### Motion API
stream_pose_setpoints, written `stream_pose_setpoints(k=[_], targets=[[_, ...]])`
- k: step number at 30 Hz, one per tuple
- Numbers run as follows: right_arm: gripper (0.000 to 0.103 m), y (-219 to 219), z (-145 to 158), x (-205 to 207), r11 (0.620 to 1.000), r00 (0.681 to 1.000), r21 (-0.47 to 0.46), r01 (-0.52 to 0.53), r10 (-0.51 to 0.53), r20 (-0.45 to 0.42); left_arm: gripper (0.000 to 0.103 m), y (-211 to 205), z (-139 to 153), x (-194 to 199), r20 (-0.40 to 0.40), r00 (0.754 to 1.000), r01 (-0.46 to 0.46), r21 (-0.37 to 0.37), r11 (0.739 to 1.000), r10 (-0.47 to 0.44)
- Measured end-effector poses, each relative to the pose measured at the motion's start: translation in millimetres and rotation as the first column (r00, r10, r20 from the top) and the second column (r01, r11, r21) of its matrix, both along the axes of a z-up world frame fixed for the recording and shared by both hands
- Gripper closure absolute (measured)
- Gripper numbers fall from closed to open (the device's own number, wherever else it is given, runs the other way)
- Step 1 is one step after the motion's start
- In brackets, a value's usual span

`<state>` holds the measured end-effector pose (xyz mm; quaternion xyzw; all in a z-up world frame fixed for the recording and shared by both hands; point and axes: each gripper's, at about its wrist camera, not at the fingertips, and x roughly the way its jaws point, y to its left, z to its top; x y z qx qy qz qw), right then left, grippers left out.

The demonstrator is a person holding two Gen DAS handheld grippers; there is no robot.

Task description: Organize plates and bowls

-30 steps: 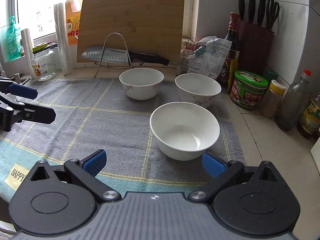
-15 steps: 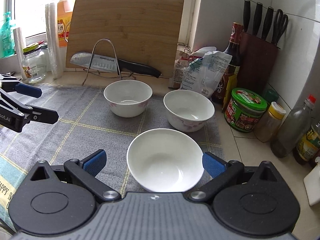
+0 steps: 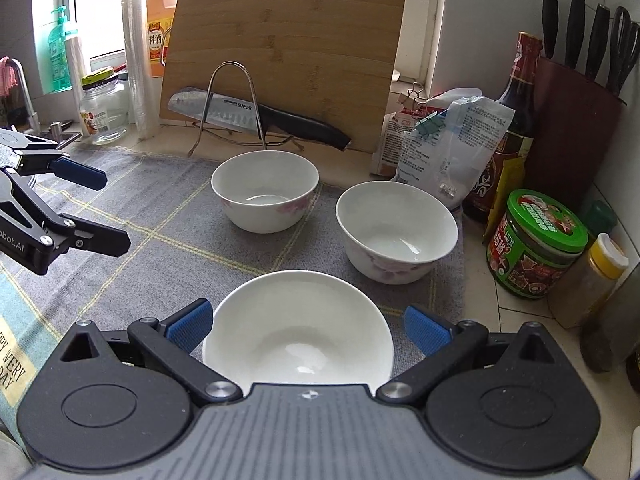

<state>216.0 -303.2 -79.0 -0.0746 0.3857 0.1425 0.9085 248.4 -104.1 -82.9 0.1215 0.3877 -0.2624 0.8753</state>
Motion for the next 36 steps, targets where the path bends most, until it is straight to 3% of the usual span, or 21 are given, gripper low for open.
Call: stream_pose_setpoints(k=[4, 11, 24, 29, 36], targets=[[0.000, -13.7, -2.5, -4.3, 0.999, 0.999, 0.038, -0.033, 0.034, -0.016, 0.005, -22.5, -6.8, -7.8, -0.012, 0.993, 0.117, 0.030, 0.993, -0.117], [0.000, -30.3, -3.9, -17.8, 0.989, 0.992, 0.089, -0.117, 0.121, -0.039, 0.005, -56.3, -23.1, -17.9, -0.049, 0.958, 0.284, 0.084, 0.955, -0.281], [0.000, -38.5, -31.4, -18.0, 0.964, 0.960, -0.036, -0.262, 0.257, -0.111, 0.008, -102.1, -42.9, -16.3, -0.052, 0.853, 0.519, 0.197, 0.832, -0.520], [0.002, -38.5, -32.5, -9.6, 0.942, 0.940, -0.055, -0.332, 0.325, -0.106, 0.012, -108.3, -45.3, -8.5, -0.068, 0.827, 0.560, 0.202, 0.804, -0.559], [0.013, -37.9, -33.1, -2.5, 0.900, 0.897, -0.053, -0.432, 0.423, -0.128, 0.018, -111.8, -42.8, -1.3, -0.098, 0.764, 0.644, 0.182, 0.743, -0.638]])
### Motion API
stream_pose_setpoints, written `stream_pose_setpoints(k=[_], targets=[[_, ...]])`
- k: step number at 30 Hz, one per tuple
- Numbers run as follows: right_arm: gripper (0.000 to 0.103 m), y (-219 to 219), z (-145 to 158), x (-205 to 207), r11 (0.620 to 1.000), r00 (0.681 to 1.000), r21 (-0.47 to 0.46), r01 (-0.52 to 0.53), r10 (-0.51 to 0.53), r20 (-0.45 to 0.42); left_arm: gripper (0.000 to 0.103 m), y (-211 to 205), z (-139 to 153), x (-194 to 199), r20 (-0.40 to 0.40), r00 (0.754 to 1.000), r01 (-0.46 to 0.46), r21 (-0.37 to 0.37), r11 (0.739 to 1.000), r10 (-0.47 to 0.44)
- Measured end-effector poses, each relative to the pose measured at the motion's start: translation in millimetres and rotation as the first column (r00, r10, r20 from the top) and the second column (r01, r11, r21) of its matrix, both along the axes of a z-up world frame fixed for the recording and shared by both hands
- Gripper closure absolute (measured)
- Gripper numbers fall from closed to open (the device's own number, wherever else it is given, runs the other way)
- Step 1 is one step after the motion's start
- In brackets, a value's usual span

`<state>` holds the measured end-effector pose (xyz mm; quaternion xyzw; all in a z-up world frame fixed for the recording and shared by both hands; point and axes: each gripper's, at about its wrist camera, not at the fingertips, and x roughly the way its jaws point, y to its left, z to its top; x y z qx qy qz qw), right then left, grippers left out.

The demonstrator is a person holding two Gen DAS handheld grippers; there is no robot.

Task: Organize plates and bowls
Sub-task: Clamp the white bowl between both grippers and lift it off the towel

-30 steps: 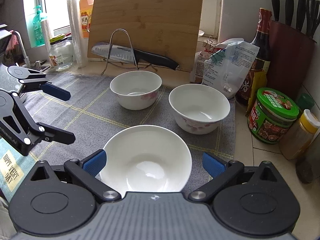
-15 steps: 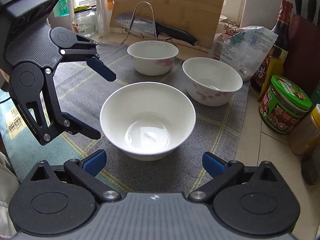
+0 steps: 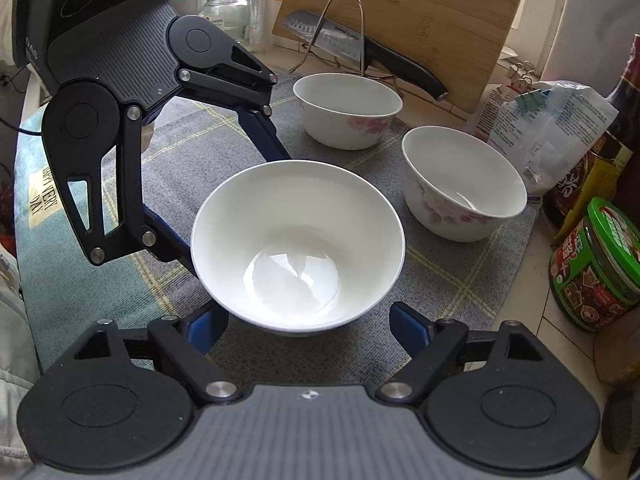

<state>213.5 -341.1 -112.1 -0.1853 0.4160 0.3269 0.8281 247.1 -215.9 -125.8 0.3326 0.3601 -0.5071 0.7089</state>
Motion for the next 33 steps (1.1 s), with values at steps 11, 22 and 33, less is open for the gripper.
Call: stream_pose_setpoints(k=[11, 22, 33], targets=[[0.015, 4.3, 1.1, 4.0, 0.998, 0.998, -0.011, -0.056, 0.056, 0.001, 0.019, -3.7, -3.2, 6.2, -0.021, 0.997, 0.072, 0.001, 0.997, -0.072], [0.017, 11.8, 9.7, -0.2, 0.998, 0.998, -0.030, -0.058, 0.059, 0.016, 0.022, -0.9, 3.6, -4.3, 0.015, 0.997, 0.071, -0.009, 0.997, -0.071], [0.017, 37.8, 21.5, -8.6, 0.988, 0.988, -0.023, -0.151, 0.151, 0.034, 0.022, 28.4, 16.0, -27.9, 0.033, 0.999, -0.027, -0.004, 1.000, 0.027]])
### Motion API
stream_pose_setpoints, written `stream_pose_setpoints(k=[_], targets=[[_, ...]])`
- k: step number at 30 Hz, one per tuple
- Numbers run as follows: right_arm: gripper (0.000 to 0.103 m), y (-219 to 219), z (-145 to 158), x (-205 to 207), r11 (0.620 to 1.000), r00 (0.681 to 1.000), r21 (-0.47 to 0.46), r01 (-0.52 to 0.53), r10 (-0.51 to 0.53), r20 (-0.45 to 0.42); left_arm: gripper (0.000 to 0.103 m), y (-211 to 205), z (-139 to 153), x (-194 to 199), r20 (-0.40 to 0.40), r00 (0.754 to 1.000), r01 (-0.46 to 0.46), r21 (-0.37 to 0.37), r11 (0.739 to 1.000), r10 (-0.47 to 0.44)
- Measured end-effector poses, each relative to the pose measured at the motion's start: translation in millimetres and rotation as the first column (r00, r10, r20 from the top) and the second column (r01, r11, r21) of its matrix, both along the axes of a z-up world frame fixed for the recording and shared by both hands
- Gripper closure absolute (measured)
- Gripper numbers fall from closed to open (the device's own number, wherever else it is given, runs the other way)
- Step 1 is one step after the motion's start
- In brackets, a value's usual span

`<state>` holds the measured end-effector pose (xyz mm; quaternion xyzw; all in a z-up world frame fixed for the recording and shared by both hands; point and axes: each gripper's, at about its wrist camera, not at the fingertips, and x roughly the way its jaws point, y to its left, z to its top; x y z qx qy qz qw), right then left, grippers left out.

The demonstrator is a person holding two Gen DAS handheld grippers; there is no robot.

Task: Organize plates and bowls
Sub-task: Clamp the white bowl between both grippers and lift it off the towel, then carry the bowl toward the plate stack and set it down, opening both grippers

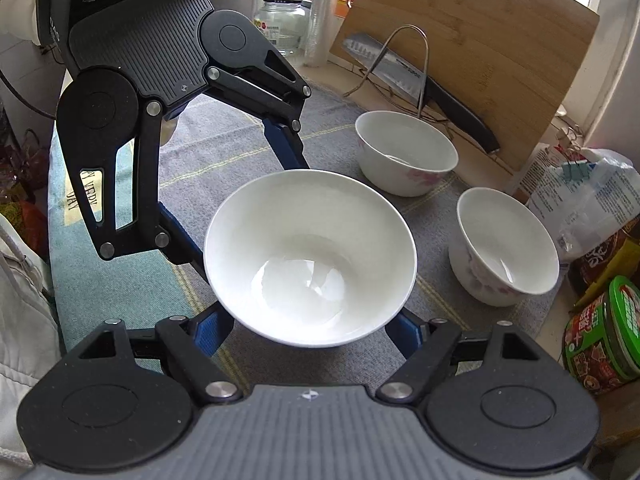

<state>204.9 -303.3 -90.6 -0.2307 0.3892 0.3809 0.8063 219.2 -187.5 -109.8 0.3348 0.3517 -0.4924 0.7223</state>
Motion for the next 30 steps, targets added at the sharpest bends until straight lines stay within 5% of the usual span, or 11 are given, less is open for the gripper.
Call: stream_pose_setpoints(k=[30], targets=[[0.017, 174.7, 13.5, -3.1, 0.976, 0.975, -0.003, -0.219, 0.219, 0.040, 0.022, 167.3, 23.4, -33.6, 0.044, 0.974, -0.224, -0.008, 0.975, 0.224]])
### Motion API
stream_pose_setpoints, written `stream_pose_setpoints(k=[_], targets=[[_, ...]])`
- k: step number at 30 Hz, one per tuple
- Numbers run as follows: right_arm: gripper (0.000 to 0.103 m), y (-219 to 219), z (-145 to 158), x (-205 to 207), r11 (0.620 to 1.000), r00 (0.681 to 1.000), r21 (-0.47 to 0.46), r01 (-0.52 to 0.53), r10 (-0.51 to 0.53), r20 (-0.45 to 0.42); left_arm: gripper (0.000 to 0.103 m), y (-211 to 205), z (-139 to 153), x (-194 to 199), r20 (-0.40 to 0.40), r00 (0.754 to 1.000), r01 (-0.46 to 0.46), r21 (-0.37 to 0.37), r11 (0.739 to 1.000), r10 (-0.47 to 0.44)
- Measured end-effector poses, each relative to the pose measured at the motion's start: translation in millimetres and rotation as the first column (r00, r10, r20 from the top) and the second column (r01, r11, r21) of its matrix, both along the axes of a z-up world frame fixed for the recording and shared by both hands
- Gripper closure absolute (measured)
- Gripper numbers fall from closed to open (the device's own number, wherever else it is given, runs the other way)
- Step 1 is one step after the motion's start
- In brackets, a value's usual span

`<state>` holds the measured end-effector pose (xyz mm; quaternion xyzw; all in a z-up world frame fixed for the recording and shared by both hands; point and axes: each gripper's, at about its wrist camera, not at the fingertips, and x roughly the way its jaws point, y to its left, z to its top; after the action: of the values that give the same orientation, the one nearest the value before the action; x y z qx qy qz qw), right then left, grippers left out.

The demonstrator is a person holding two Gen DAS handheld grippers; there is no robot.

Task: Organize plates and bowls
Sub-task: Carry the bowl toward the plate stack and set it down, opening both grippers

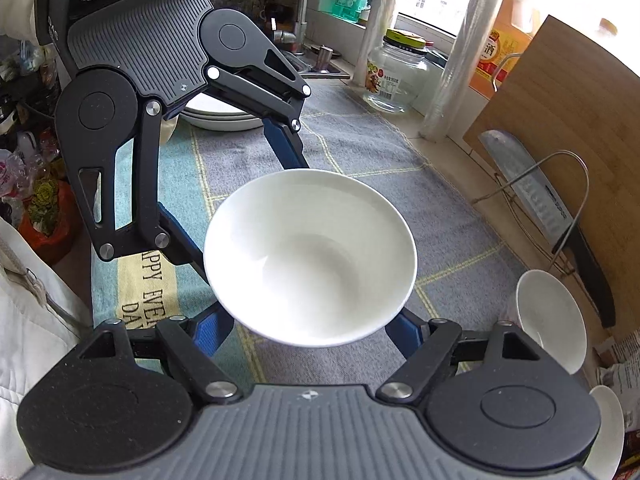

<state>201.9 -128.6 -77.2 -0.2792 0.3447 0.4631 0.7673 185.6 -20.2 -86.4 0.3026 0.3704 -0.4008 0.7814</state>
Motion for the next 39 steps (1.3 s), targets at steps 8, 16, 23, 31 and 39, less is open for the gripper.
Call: stream_pose_setpoints(k=[8, 16, 23, 31, 39], targets=[[0.017, 40.0, -5.0, 3.4, 0.999, 0.999, -0.001, -0.051, 0.051, 0.004, 0.022, 36.0, -1.7, -4.4, 0.005, 0.999, -0.054, 0.011, 0.998, 0.054], [0.017, 77.9, -14.8, 9.3, 0.997, 0.997, -0.007, -0.083, 0.083, 0.002, 0.022, 66.7, -8.1, -2.9, 0.003, 0.995, -0.100, 0.027, 0.995, 0.100], [0.017, 97.7, -24.0, 14.3, 0.996, 0.996, -0.022, -0.091, 0.090, -0.012, 0.022, 84.2, -15.0, -1.2, -0.013, 0.993, -0.115, 0.033, 0.993, 0.116], [0.017, 103.6, -27.4, 16.2, 0.996, 0.997, -0.026, -0.081, 0.080, -0.022, 0.022, 93.2, -16.9, 0.8, -0.020, 0.994, -0.109, 0.029, 0.994, 0.110], [0.017, 101.8, -31.5, 17.8, 0.998, 0.997, -0.034, -0.060, 0.059, -0.045, 0.022, 92.6, -21.9, 7.6, -0.039, 0.995, -0.090, 0.019, 0.996, 0.090]])
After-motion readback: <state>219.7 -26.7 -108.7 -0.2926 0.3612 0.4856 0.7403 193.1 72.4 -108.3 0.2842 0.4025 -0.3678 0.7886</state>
